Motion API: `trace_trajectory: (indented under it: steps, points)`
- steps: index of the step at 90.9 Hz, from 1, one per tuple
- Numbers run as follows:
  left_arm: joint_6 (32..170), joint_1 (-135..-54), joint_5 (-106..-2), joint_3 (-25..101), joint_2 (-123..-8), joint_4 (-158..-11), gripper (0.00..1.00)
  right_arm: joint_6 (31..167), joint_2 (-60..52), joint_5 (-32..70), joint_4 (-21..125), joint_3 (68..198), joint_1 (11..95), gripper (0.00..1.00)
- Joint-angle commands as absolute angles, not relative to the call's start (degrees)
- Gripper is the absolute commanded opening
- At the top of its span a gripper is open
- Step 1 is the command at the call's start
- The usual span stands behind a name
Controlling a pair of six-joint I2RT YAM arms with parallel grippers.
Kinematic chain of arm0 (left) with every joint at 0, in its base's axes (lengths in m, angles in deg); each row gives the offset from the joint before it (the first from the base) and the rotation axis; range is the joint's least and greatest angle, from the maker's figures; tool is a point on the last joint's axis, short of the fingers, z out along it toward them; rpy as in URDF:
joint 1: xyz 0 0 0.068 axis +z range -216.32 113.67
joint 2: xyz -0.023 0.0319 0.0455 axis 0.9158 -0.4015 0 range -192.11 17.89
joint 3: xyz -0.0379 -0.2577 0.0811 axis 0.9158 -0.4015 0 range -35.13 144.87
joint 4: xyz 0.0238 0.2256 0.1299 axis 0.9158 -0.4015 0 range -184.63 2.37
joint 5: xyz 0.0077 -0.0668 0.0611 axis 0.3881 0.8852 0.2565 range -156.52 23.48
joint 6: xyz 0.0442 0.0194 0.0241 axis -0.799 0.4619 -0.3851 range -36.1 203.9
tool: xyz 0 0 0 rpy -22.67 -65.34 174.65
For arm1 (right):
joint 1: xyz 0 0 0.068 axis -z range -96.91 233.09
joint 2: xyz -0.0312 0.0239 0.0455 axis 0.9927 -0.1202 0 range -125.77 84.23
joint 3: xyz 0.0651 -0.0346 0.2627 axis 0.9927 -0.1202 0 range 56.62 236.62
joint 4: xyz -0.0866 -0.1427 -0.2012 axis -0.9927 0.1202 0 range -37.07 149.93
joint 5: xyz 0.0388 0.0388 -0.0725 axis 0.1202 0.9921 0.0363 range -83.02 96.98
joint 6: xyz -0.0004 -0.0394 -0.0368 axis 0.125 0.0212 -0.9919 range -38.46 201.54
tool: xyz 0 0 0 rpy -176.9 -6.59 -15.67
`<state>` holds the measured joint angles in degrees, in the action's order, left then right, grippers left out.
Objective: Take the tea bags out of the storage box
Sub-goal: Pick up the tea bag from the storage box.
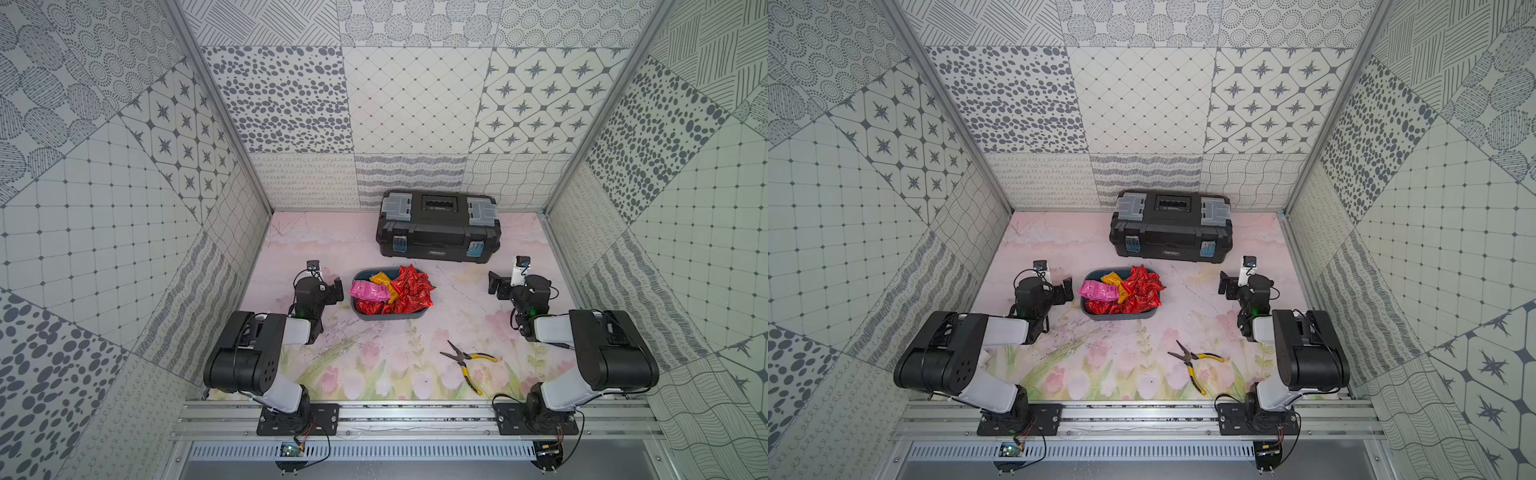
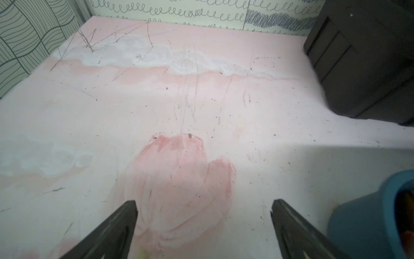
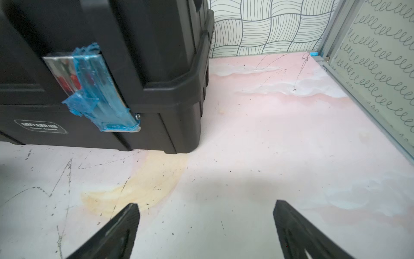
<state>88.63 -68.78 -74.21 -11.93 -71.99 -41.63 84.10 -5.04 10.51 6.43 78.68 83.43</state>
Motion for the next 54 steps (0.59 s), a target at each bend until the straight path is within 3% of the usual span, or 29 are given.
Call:
trace_trajectory:
  steps: [1,28,39,54]
  points:
    - [87.9,-69.0,-72.9,-11.8,-72.1,-39.1,0.98,83.9,-4.7,10.1,4.8,80.1,83.1,0.98]
    - [87.9,-68.7,-72.5,-11.7,-72.1,-39.3,0.98,84.0,-4.7,9.5,4.8,80.0,83.0,0.98]
    - [87.3,-70.9,-77.2,-12.9,-72.3,-36.3,0.98,87.2,-4.1,1.5,-3.4,75.1,83.0,0.98]
    - [91.1,-68.2,-78.9,-12.3,-66.9,-41.8,0.98,86.3,3.1,2.8,8.7,78.4,83.0,0.98]
